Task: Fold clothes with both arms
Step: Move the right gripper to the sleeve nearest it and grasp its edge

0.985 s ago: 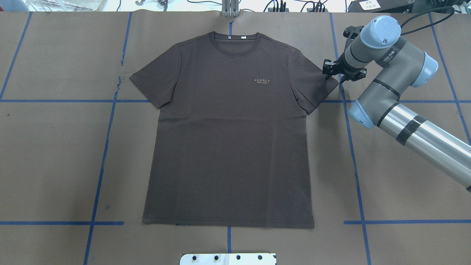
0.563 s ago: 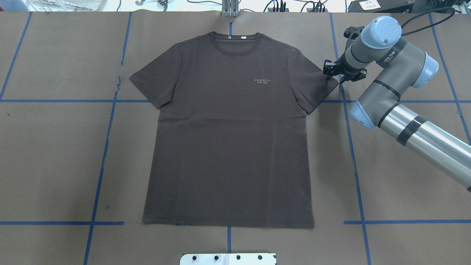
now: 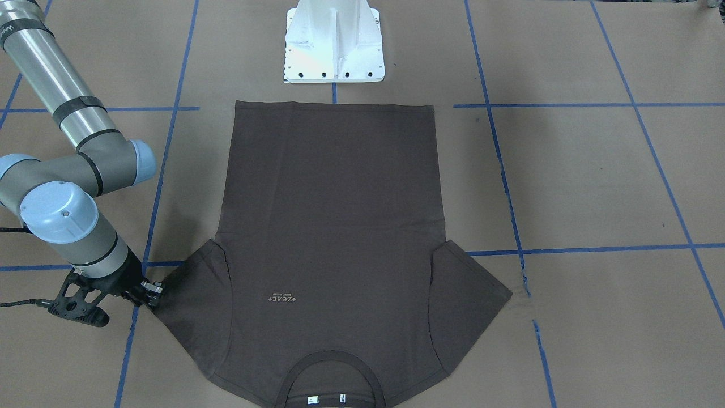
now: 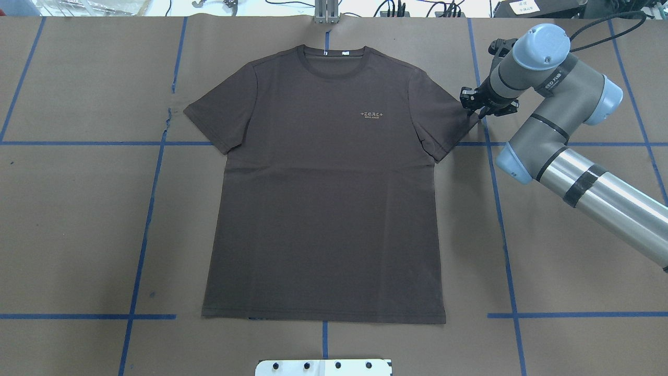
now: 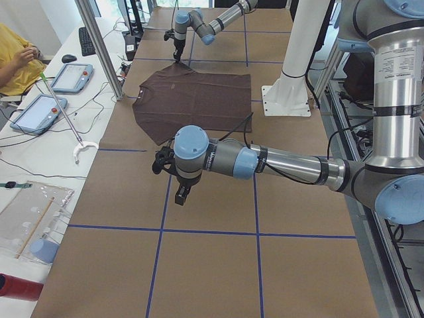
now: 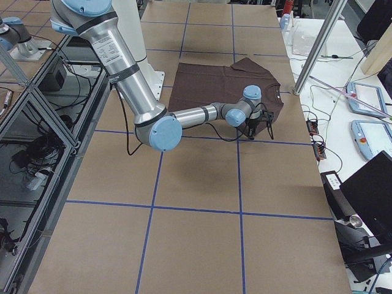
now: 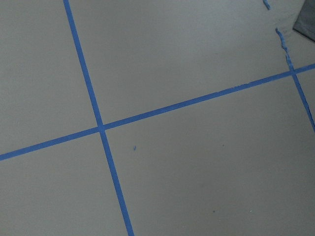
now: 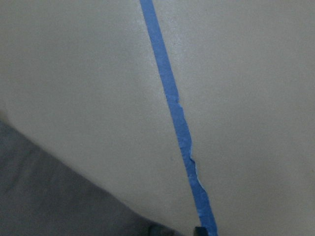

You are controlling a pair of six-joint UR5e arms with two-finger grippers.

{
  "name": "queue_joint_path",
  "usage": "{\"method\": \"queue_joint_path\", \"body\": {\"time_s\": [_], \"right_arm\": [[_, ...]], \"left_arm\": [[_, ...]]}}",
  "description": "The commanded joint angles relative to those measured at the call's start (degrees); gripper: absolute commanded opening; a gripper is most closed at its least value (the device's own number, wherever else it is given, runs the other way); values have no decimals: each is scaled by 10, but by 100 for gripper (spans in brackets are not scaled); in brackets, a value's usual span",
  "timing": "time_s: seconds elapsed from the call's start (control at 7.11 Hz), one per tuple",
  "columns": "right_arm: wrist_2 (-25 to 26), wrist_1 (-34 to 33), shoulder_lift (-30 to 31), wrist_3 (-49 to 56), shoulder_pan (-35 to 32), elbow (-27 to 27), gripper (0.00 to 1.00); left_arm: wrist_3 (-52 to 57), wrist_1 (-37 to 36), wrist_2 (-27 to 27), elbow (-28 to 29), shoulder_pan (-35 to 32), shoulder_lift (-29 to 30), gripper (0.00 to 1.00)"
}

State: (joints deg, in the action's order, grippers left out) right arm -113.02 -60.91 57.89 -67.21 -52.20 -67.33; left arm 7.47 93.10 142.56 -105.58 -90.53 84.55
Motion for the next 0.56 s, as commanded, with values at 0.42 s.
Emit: {"method": "queue_joint_path", "body": {"time_s": [0.42], "right_arm": [[-4, -1, -1, 0, 1, -5, 0]], "left_arm": [[0, 0, 0, -3, 0, 0, 100]]}}
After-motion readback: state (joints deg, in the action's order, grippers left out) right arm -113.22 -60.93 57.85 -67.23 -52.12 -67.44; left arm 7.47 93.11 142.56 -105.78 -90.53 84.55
